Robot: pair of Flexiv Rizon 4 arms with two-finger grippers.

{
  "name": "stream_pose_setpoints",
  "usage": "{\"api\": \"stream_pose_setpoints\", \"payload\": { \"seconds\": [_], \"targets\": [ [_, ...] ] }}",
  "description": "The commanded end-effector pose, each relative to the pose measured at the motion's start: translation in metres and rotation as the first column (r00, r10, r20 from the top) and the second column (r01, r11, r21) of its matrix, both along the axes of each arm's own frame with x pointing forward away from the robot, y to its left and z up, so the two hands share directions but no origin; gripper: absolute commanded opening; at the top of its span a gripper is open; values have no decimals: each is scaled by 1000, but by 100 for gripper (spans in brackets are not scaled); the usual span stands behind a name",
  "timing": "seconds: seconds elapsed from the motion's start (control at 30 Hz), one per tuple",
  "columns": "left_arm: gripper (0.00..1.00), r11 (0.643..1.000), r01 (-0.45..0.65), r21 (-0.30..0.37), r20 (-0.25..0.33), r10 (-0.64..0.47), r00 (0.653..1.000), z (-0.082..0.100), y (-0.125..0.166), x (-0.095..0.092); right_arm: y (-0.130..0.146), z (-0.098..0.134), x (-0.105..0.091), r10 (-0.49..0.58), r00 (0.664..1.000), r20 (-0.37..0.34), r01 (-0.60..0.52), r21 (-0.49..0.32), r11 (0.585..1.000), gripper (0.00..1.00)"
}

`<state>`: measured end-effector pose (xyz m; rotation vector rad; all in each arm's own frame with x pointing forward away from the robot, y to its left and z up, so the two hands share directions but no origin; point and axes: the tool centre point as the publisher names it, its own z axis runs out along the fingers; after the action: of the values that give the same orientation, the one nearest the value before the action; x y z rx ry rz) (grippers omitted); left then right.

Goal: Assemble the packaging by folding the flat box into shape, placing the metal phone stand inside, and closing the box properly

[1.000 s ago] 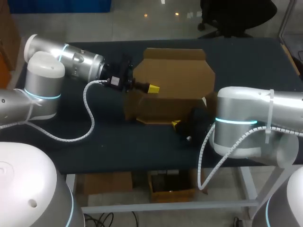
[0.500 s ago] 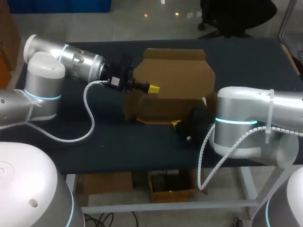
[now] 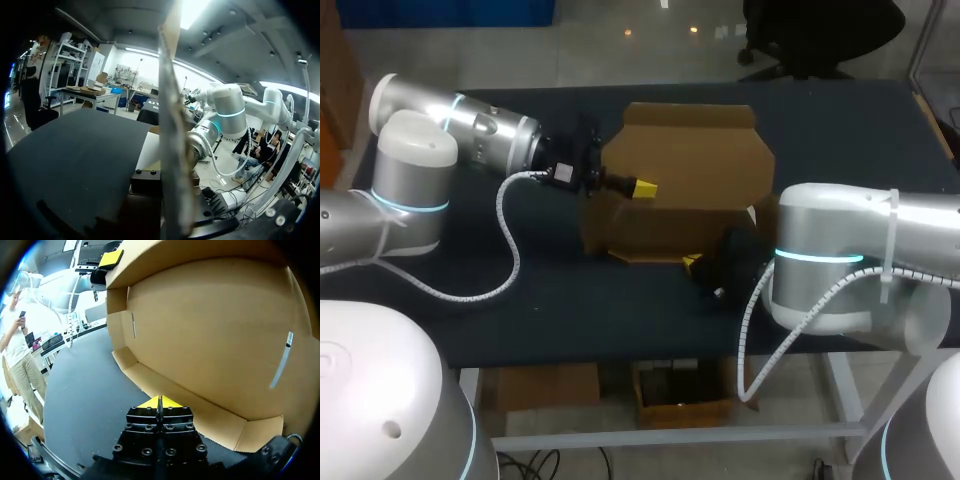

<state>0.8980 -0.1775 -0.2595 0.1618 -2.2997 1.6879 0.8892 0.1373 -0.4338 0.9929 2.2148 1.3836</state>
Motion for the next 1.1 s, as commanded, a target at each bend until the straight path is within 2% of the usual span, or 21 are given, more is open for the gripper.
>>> {"api": "stream_pose_setpoints", "payload": {
  "seconds": [0.03, 0.33, 0.63, 0.87, 1.1],
  "targets": [
    [0, 1000, 1, 1, 0, -1, 1000, -4, 1, 0, 0, -7, 3, 0, 1000, 0, 0, 0, 1000, 0],
    [0, 1000, 1, 1, 0, -1, 1000, -4, 1, 0, 0, -3, -1, 3, 1000, 8, -3, -1, 1000, 0],
    [0, 1000, 1, 1, 0, -1, 1000, -4, 1, 0, -4, 13, -19, 26, 999, 27, -27, 13, 1000, 0],
    [0, 1000, 1, 1, 0, -1, 1000, -4, 1, 0, -14, 33, -43, 47, 998, 41, -48, 31, 998, 0],
    [0, 1000, 1, 1, 0, -1, 1000, -4, 1, 0, -45, 63, -75, 63, 997, 55, -67, 67, 996, 0]
  ]
}}
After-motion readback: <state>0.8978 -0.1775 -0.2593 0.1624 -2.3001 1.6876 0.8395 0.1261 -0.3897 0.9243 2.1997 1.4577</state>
